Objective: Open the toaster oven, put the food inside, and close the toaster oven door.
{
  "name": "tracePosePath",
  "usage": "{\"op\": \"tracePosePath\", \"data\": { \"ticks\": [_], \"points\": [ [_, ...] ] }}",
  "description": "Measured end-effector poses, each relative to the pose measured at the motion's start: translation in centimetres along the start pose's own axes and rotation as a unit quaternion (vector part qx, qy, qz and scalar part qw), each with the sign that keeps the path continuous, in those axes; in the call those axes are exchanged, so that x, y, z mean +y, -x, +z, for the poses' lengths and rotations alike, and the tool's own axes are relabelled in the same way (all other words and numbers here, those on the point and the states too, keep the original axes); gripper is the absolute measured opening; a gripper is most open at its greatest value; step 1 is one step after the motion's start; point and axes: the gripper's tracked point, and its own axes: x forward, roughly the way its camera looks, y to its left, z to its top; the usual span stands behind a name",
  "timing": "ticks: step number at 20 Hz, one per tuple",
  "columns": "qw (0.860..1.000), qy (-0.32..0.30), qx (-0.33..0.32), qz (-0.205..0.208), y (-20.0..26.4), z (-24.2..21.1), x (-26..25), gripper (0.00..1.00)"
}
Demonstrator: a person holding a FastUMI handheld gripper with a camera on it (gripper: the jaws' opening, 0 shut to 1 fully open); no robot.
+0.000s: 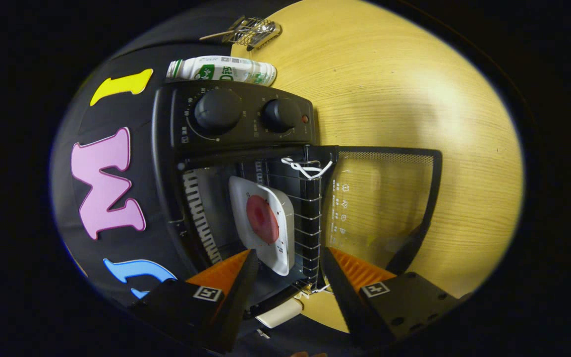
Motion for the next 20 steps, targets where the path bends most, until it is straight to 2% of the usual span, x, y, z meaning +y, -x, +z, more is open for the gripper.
{"op": "tracePosePath", "data": {
  "ticks": [1, 4, 7, 12, 15, 18, 20],
  "points": [
    [1.0, 0.027, -0.003, -0.005, 1.1, 0.3, -0.5, 0.97],
    [0.991, 0.133, 0.006, 0.009, 4.3, 1.0, -0.8, 0.99],
    [0.966, 0.259, 0.009, 0.009, 7.0, 1.2, -2.4, 0.98],
    [0.888, 0.455, 0.024, -0.053, 8.9, 0.1, -8.9, 0.98],
    [0.845, 0.529, 0.033, -0.078, 8.4, -1.6, -12.1, 0.98],
    [0.791, 0.602, 0.041, -0.101, 7.5, -3.0, -14.9, 0.99],
    [0.764, 0.635, 0.033, -0.11, 6.5, -3.4, -15.7, 0.99]
  ]
}}
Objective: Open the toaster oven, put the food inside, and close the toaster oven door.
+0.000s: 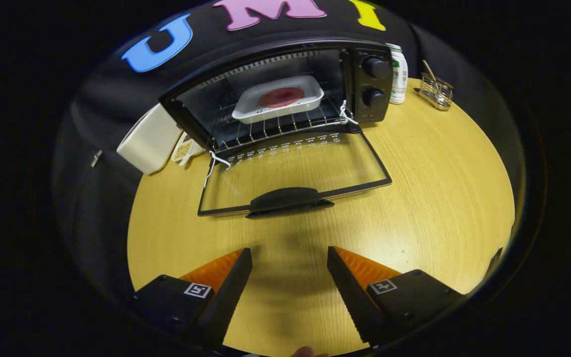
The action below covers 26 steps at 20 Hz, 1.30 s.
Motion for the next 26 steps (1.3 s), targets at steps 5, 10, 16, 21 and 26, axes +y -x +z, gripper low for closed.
{"op": "tracePosePath", "data": {
  "ticks": [5, 10, 16, 21, 26],
  "points": [
    [0.998, 0.047, -0.011, -0.039, -3.6, 0.4, 0.7, 0.99],
    [0.995, 0.076, -0.019, -0.069, -4.8, 0.9, -0.4, 0.99],
    [0.995, 0.063, -0.021, -0.077, -5.9, 2.2, -0.2, 0.99],
    [0.996, 0.058, -0.021, -0.069, -5.5, 2.4, -0.2, 0.99],
    [0.996, 0.059, -0.041, -0.057, -3.7, 3.1, 0.1, 0.99]
  ]
}}
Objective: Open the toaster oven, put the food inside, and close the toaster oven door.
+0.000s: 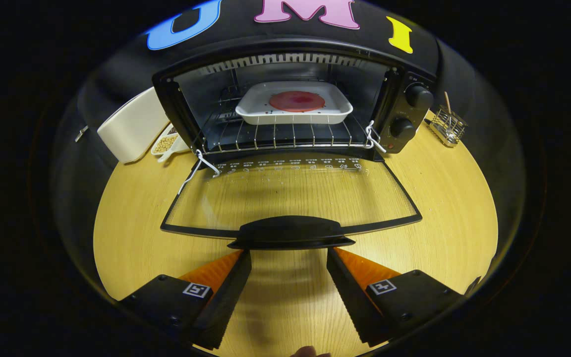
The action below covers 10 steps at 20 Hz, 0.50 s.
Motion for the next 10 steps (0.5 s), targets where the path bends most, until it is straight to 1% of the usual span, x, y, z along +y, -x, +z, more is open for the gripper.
{"op": "tracePosePath", "data": {
  "ticks": [5, 10],
  "points": [
    [0.999, -0.015, -0.029, 0.024, 2.4, 1.7, 0.2, 0.99],
    [0.996, -0.02, -0.075, 0.036, 5.1, 5.0, 0.2, 0.99]
  ]
}}
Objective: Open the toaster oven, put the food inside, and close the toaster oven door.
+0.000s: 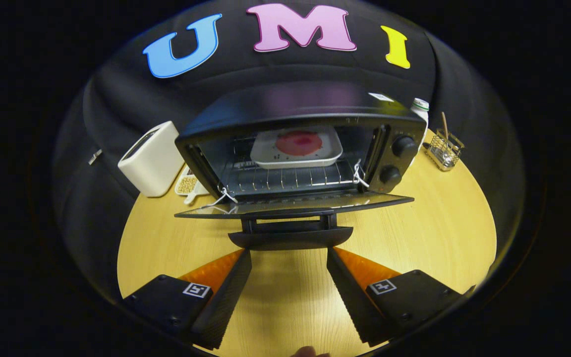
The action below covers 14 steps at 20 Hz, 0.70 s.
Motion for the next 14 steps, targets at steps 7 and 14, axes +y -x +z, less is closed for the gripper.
{"op": "tracePosePath", "data": {
  "ticks": [7, 14],
  "points": [
    [0.997, -0.007, -0.078, 0.01, 2.8, 7.5, -1.0, 0.99],
    [0.983, -0.01, -0.185, 0.007, 10.2, 13.2, -5.1, 0.98]
  ]
}}
